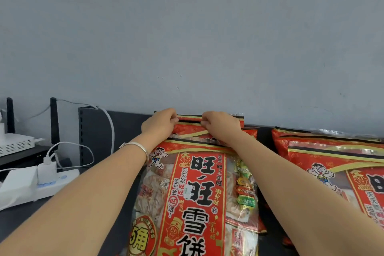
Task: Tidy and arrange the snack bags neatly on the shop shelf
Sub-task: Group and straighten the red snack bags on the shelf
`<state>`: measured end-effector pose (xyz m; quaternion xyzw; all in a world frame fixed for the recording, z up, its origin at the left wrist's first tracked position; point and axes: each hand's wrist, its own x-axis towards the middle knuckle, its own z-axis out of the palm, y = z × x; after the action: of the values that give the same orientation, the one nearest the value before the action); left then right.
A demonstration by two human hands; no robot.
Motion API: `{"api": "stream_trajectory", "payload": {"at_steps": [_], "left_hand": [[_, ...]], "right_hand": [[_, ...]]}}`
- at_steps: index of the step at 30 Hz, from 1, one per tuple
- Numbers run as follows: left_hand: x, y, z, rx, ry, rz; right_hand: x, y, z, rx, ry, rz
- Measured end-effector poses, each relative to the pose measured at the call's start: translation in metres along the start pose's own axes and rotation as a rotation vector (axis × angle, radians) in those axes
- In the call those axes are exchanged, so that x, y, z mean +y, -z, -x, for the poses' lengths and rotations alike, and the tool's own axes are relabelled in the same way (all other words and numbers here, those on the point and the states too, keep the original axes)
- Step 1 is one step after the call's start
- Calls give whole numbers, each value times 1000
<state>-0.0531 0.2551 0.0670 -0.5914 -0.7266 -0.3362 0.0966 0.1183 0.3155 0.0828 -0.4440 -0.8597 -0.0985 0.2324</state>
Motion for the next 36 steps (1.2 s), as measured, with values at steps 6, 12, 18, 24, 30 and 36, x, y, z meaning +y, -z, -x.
{"api": "stream_trajectory", "payload": {"at_steps": [6, 12, 18, 24, 30, 36], "left_hand": [[-28, 7, -7, -61, 119, 494], [-39, 10, -2, -173, 236, 766], [-43, -9, -6, -221, 350, 981], [-40, -34, -8, 22, 354, 796], [-25, -36, -7, 16, 253, 767], [-20, -38, -9, 46, 237, 752]], "right_hand": [[-15, 11, -8, -154, -76, -17], [-23, 18, -22, 92, -148, 11], [-23, 12, -36, -98, -254, 48], [-15, 11, -26, -97, -148, 101], [6, 28, -14, -42, -151, 175], [15, 18, -15, -26, -182, 40]]}}
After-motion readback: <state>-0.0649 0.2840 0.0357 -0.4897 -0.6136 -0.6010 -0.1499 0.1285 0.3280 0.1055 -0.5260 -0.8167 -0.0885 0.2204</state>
